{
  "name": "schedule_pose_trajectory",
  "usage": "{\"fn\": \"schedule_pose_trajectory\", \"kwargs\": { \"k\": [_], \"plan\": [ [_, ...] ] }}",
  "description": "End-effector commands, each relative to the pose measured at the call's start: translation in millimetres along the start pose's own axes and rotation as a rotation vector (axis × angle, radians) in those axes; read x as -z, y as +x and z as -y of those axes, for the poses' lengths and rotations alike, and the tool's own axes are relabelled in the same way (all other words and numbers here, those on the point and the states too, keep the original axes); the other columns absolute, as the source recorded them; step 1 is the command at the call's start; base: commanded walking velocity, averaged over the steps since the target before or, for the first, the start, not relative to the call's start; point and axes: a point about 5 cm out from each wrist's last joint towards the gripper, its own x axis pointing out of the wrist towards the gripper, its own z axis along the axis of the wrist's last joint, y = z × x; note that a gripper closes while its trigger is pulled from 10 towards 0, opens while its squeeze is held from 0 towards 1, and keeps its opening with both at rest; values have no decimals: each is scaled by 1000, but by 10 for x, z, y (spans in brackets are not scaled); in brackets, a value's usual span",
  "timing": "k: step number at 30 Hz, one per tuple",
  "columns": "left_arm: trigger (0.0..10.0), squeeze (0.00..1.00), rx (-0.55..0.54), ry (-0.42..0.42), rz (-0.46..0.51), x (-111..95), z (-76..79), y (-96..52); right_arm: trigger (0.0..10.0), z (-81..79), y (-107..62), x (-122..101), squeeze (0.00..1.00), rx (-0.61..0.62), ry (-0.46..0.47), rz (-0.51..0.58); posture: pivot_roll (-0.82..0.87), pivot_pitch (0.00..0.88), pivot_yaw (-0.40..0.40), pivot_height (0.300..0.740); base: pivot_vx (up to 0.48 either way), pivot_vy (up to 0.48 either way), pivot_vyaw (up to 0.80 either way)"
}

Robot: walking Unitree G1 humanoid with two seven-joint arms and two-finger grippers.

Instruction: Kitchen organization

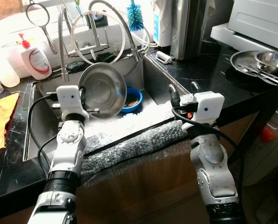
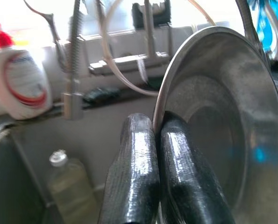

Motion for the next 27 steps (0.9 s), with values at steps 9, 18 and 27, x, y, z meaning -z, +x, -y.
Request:
{"fn": "schedule_pose_trajectory", "kwargs": {
  "k": [9, 18, 27],
  "plan": [
    [10000, 0, -42, 28, -225, 201, -154, 193, 10000, -85, -27, -63, 0, -20, -3, 9, -235, 0, 161, 740, 0, 0, 0],
    [10000, 75, -25, -26, -446, 505, -151, 107, 10000, -77, -29, -49, 0, -22, 1, -14, -229, 0, 161, 740, 0, 0, 0],
    [10000, 1000, 14, -11, -500, 563, -121, 83, 10000, -95, -18, -44, 0, -26, 10, -28, -223, 0, 160, 740, 0, 0, 0]
  ]
}}
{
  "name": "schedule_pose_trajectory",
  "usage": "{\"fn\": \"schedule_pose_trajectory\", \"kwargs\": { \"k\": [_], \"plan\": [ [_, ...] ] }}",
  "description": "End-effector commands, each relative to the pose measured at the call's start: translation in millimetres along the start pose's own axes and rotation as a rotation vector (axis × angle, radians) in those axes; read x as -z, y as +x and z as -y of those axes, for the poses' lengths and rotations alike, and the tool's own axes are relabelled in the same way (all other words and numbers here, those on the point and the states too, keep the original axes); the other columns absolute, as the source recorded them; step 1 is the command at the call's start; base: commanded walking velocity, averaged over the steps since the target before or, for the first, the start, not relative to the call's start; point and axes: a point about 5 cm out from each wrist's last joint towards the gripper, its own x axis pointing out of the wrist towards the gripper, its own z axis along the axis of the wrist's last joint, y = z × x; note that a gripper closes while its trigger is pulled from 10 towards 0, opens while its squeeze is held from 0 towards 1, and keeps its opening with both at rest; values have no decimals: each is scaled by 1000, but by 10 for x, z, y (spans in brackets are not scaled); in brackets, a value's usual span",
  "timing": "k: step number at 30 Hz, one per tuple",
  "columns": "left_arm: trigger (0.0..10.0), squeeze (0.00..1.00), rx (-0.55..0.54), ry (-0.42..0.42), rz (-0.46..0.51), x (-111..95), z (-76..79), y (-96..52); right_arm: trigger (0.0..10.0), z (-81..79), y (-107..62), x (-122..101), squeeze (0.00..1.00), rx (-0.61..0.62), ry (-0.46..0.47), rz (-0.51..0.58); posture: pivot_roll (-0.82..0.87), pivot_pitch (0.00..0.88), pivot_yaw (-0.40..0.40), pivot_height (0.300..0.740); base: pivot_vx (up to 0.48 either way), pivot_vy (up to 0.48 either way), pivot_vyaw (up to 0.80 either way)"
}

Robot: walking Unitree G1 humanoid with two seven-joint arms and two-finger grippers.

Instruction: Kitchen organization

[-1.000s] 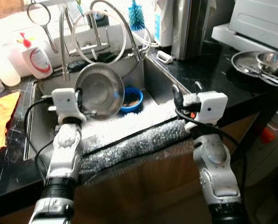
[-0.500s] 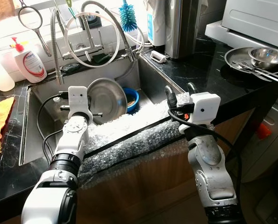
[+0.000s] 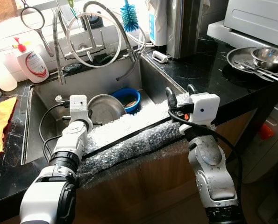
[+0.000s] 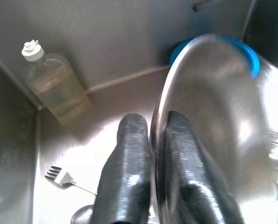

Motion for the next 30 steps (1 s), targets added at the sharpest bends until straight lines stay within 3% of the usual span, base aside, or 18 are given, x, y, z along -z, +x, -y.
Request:
{"fn": "schedule_pose_trajectory", "kwargs": {
  "k": [1, 10, 18, 27, 28, 30],
  "plan": [
    [10000, 1000, -6, 1, -34, 46, -48, 2, 10000, -64, 14, -57, 0, -22, 18, 17, -221, 0, 160, 740, 0, 0, 0],
    [10000, 1000, 1, -8, -20, 14, -20, 1, 10000, -57, 30, -51, 0, -19, 26, 9, -218, 0, 158, 740, 0, 0, 0],
    [10000, 1000, 39, -117, -41, 40, 25, -6, 10000, -62, 48, -33, 0, -19, 46, -5, -211, 0, 153, 740, 0, 0, 0],
    [10000, 1000, 42, -124, -25, -4, 20, -5, 10000, -86, 60, -25, 0, -34, 63, -17, -208, 0, 150, 740, 0, 0, 0],
    [10000, 0, 37, -113, -2, -32, 16, -7, 10000, -87, 59, -27, 0, -34, 63, -16, -211, 0, 150, 740, 0, 0, 0],
    [10000, 0, 22, -56, 71, -131, -2, -17, 10000, -87, 59, -29, 0, -35, 63, -16, -211, 0, 150, 740, 0, 0, 0]
  ]
}}
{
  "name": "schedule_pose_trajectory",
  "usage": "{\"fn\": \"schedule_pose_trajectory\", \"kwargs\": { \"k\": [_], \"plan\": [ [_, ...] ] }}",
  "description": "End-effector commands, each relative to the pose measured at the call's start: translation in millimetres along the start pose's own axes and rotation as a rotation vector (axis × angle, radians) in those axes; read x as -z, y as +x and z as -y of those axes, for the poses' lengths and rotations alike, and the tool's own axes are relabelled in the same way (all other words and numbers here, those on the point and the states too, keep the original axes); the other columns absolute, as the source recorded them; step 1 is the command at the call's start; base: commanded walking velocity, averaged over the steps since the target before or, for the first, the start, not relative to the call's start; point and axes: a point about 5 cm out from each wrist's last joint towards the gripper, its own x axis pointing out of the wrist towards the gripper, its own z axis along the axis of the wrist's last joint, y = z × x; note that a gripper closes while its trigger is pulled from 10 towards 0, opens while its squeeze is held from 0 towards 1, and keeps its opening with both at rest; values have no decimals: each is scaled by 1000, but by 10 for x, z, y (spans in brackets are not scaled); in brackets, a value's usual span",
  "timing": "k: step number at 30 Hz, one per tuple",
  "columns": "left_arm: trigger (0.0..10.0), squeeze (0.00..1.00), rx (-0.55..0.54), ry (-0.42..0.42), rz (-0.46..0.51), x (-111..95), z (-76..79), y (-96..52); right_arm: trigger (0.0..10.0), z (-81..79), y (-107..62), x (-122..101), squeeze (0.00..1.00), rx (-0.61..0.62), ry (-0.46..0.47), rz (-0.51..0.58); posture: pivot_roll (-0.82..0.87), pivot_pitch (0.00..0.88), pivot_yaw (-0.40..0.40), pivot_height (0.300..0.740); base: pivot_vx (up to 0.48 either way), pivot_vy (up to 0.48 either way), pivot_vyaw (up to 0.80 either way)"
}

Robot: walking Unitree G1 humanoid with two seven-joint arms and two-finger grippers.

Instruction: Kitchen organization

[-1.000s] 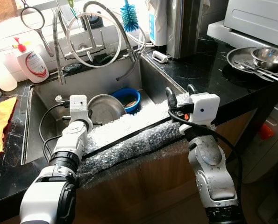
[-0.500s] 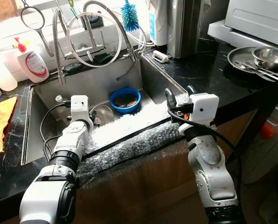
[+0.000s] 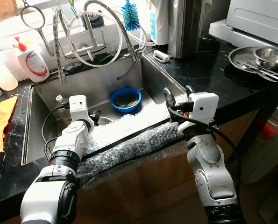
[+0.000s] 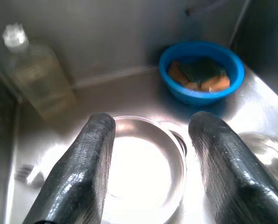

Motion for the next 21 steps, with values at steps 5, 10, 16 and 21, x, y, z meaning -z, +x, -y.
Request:
{"fn": "schedule_pose_trajectory", "kwargs": {
  "k": [5, 10, 16, 21],
  "plan": [
    [10000, 0, -40, 133, 332, -398, -75, -154, 10000, -51, 34, -27, 0, -19, 6, 8, -216, 0, 151, 740, 0, 0, 0],
    [10000, 0, -51, 165, 444, -484, -117, -274, 10000, -40, 36, -31, 0, -14, 8, 13, -214, 0, 150, 740, 0, 0, 0],
    [10000, 0, -128, 193, 660, -351, -536, -852, 10000, 17, 45, -33, 0, -7, 2, 37, -198, 0, 128, 740, 0, 0, 0],
    [10000, 0, -188, 215, 643, -176, -744, -1052, 10000, 98, 57, -14, 0, 5, -11, 36, -197, 0, 114, 740, 0, 0, 0]
  ]
}}
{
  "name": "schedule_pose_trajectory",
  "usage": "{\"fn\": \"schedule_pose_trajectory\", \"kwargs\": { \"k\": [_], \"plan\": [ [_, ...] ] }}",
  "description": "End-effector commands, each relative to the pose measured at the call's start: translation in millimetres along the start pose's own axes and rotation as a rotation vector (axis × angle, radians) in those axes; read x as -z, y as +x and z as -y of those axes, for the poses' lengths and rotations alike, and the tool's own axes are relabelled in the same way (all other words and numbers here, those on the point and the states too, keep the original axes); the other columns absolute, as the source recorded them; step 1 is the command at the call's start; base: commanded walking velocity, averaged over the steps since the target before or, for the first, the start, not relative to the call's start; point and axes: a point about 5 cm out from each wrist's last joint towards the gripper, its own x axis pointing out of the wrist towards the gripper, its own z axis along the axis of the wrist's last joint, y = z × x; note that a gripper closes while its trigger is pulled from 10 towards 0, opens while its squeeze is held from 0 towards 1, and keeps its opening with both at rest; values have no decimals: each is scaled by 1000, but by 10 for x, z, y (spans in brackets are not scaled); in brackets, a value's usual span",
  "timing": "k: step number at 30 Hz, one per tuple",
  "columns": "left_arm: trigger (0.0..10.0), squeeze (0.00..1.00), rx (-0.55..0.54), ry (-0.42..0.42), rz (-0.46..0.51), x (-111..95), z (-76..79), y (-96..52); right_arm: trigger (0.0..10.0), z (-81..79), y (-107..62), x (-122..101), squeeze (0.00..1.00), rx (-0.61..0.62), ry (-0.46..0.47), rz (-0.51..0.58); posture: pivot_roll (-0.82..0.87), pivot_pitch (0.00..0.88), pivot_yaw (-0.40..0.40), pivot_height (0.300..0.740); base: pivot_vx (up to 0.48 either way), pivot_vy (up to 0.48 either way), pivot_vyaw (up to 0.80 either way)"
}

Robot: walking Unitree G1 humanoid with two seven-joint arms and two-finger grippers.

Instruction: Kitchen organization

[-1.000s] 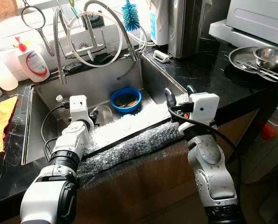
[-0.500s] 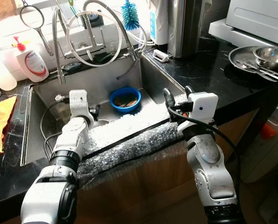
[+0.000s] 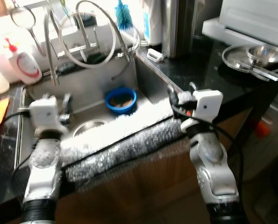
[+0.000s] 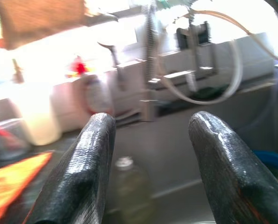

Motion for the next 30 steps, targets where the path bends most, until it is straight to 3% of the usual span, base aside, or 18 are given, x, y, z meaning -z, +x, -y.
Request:
{"fn": "schedule_pose_trajectory", "kwargs": {
  "k": [1, 5, 8, 18, 30],
  "plan": [
    [10000, 0, -23, 17, 27, -53, -99, -44, 10000, -3, 32, -3, 0, -8, 13, 5, -197, 0, 110, 740, 0, 0, 0],
    [10000, 0, -31, 29, -6, 6, -130, -180, 10000, 55, 44, 5, 0, 7, 12, 5, -193, 0, 97, 740, 0, 0, 0],
    [10000, 0, -64, -13, -30, 50, -117, -312, 10000, 81, 49, 9, 0, 12, 12, 9, -194, 0, 89, 740, 0, 0, 0],
    [10000, 0, -85, -89, -38, 16, -63, -343, 10000, 91, 19, -46, 0, 27, 11, 42, -206, 0, 113, 740, 0, 0, 0],
    [10000, 0, -46, -73, -27, -35, 32, -354, 10000, 126, 79, -67, 0, 31, 28, 54, -164, 0, 83, 740, 0, 0, 0]
  ]
}}
